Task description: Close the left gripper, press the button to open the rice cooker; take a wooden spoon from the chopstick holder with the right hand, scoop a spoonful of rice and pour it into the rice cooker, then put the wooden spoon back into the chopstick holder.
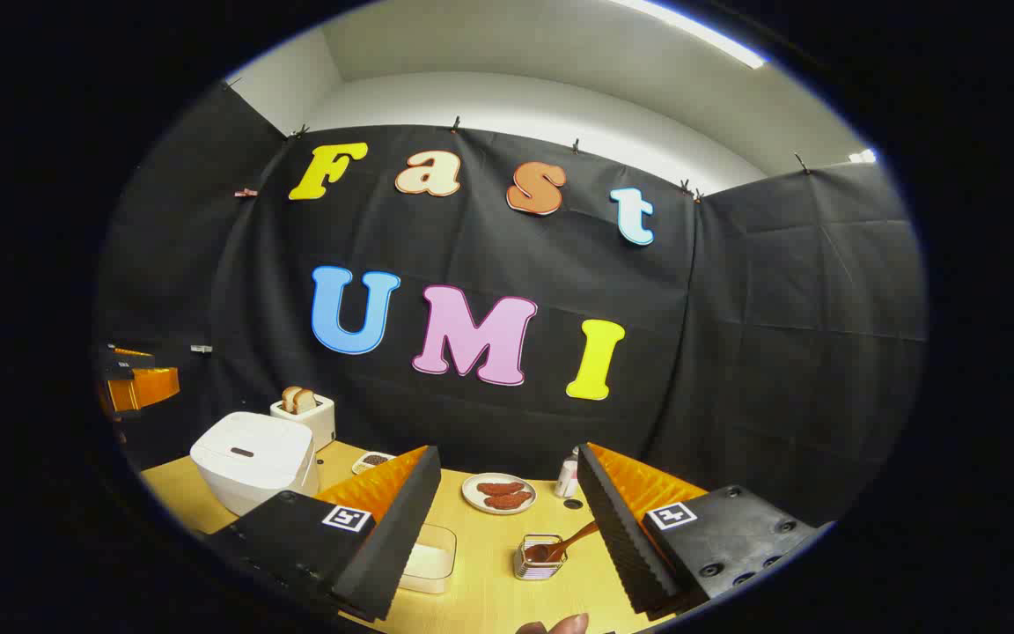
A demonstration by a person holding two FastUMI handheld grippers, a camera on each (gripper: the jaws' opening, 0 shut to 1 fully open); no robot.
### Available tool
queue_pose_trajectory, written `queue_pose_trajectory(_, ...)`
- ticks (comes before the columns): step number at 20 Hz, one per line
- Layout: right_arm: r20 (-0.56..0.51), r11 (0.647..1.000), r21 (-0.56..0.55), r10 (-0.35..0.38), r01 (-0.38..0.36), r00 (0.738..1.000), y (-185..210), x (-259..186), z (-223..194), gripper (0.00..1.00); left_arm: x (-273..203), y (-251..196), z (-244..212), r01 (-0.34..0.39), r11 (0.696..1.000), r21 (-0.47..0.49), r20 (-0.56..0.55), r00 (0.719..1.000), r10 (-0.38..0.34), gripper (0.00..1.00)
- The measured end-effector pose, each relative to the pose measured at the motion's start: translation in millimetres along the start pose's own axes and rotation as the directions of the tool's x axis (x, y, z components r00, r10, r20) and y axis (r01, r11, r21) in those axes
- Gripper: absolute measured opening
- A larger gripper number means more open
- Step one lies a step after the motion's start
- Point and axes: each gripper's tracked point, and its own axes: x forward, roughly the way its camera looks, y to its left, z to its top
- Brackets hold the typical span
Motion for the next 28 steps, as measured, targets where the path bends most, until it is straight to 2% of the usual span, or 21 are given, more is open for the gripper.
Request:
queue_pose_trajectory(9,0.005,1.0,-0.007,0.027,-0.027,1.0,8,-8,1,0.98,-9,2,0,-0.016,1.0,0.011,0.003,1.0,0.016,0.95)
queue_pose_trajectory(28,0.01,1.0,-0.023,0.019,-0.019,1.0,4,-14,2,0.98,-10,-4,0,-0.001,0.999,0.035,0.0,1.0,0.001,0.95)
